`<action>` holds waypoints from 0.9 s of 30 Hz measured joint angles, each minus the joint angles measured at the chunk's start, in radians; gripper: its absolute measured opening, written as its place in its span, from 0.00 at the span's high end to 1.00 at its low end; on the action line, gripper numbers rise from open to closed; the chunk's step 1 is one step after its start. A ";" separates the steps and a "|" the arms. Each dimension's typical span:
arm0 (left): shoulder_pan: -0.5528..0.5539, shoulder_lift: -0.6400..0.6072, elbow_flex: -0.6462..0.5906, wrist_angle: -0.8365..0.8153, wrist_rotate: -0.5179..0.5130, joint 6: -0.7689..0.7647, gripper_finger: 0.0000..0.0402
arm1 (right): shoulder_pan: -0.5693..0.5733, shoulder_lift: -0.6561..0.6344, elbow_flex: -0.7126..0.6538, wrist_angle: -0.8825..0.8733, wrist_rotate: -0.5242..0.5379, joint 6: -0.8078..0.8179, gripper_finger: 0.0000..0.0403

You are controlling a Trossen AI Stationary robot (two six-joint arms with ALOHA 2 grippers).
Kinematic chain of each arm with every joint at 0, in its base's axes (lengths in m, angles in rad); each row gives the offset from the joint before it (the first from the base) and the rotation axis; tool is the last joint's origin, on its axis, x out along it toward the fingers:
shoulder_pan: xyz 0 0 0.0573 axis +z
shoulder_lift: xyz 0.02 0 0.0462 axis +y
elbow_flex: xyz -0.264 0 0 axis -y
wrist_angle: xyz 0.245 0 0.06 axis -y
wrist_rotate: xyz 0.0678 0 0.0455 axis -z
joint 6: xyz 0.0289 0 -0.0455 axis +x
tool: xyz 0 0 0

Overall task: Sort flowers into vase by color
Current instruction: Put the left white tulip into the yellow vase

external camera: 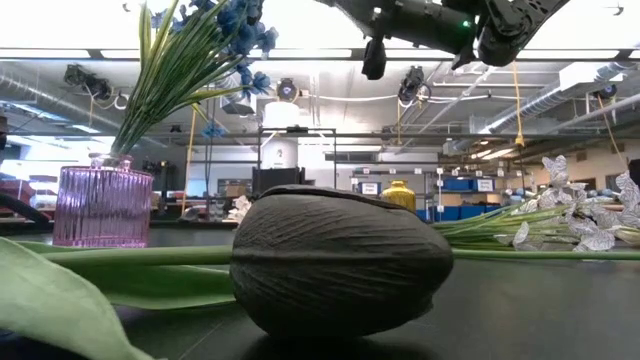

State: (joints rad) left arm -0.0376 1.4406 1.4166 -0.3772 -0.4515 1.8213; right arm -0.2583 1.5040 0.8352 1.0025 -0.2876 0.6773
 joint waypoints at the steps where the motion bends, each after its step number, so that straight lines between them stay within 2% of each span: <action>1: 0.000 0.000 0.000 -0.003 0.000 -0.017 0.98 | 0.000 0.000 0.000 0.000 0.000 0.000 0.98; 5: 0.000 0.000 0.000 -0.023 -0.004 -0.040 0.97 | -0.002 0.000 0.000 -0.004 -0.003 0.000 0.97; 8: 0.001 0.000 0.000 -0.024 -0.009 -0.048 0.91 | -0.019 0.000 0.000 -0.003 -0.024 0.000 0.97; 17: 0.003 0.000 0.000 0.001 -0.061 -0.225 0.60 | -0.095 0.000 0.000 -0.001 -0.069 -0.007 0.97; 22: 0.007 0.000 0.000 0.128 -0.123 -0.237 0.49 | -0.128 0.000 0.000 -0.001 -0.092 -0.018 0.97; 27: 0.031 0.000 0.000 0.324 -0.224 -0.262 0.46 | -0.151 0.000 0.000 -0.002 -0.130 -0.051 0.97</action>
State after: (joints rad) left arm -0.0064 1.4406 1.4166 -0.0537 -0.6752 1.5592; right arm -0.4093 1.5036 0.8352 1.0004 -0.4175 0.6258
